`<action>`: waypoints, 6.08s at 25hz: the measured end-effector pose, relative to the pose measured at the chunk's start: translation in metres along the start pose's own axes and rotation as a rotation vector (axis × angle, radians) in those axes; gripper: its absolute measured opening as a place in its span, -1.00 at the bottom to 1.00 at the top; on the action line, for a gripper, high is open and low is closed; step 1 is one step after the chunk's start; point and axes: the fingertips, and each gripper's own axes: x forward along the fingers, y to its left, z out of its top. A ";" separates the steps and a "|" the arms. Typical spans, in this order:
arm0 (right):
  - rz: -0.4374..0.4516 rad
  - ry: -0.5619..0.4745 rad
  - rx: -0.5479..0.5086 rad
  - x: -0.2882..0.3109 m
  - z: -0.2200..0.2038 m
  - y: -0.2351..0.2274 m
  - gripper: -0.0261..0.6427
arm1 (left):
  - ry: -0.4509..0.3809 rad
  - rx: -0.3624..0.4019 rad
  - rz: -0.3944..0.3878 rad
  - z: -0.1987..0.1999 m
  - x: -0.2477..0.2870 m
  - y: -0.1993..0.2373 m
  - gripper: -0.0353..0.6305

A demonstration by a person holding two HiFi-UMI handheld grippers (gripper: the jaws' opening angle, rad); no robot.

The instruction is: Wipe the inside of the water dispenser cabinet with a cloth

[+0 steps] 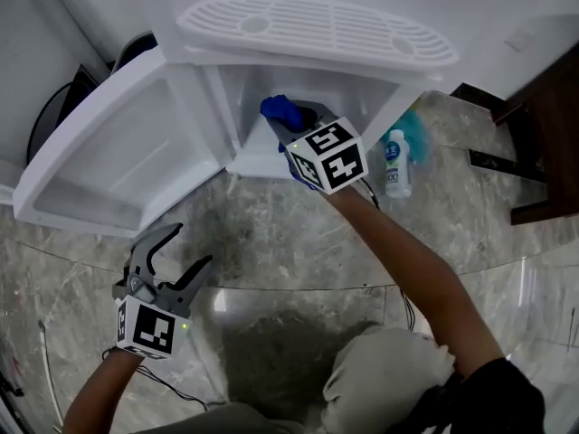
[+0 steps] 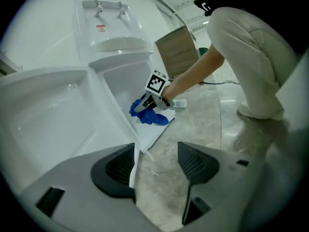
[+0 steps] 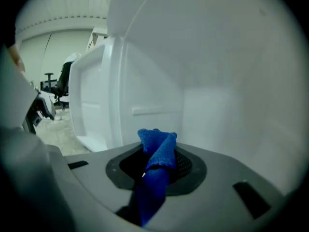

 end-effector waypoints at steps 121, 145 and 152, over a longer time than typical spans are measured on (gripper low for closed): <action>0.039 -0.402 -0.101 -0.104 0.083 0.125 -0.66 | -0.203 -0.173 -0.034 0.023 -0.034 -0.001 -0.87; 0.374 -0.261 -0.147 -0.139 0.053 0.224 -0.66 | -0.328 -0.416 0.057 0.050 -0.066 0.013 -0.87; 0.366 -0.249 -0.131 -0.142 0.047 0.221 -0.66 | -0.345 -0.406 0.007 0.065 -0.053 0.005 -0.87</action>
